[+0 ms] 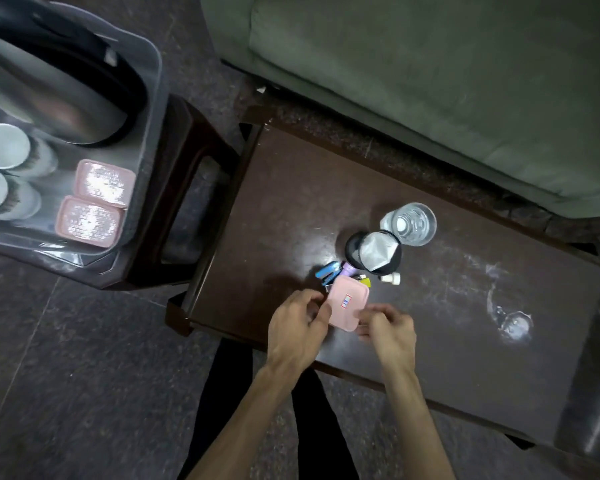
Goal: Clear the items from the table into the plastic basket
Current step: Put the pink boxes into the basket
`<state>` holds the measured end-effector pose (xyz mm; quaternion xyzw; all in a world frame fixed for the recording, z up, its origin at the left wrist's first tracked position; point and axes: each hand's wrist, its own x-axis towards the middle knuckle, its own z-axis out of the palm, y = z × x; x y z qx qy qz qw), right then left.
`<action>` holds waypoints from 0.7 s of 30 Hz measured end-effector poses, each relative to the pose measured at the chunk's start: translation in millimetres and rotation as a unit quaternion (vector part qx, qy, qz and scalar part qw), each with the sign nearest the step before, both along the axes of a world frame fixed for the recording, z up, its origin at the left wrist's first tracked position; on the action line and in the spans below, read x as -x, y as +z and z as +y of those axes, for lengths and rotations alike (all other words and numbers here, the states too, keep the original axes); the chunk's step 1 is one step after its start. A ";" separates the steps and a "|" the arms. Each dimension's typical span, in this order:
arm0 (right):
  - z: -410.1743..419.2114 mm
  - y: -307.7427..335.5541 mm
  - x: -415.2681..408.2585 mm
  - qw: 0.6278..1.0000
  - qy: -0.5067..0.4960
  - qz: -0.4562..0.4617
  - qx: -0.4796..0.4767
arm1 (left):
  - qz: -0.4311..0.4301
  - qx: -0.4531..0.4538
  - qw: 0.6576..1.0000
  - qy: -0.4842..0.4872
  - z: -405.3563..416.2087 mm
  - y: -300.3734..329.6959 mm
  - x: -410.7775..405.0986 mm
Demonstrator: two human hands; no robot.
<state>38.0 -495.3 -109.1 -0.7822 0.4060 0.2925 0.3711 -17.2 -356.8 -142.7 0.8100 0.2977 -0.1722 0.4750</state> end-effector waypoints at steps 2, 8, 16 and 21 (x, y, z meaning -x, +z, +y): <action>32.2 7.3 -2.6 0.997 -0.006 -0.020 -0.079 | -0.051 0.010 0.996 0.072 19.6 10.4 3.0; 157.8 25.2 -17.6 0.971 0.117 -0.046 -0.205 | -0.172 -0.088 0.949 0.248 120.6 45.9 0.1; 322.0 37.1 -32.8 0.926 0.272 -0.114 -0.238 | -0.217 -0.189 0.897 0.335 271.6 61.7 -6.0; 386.1 41.5 -41.7 0.885 0.385 -0.162 -0.204 | -0.209 -0.193 0.887 0.364 330.9 60.0 -6.2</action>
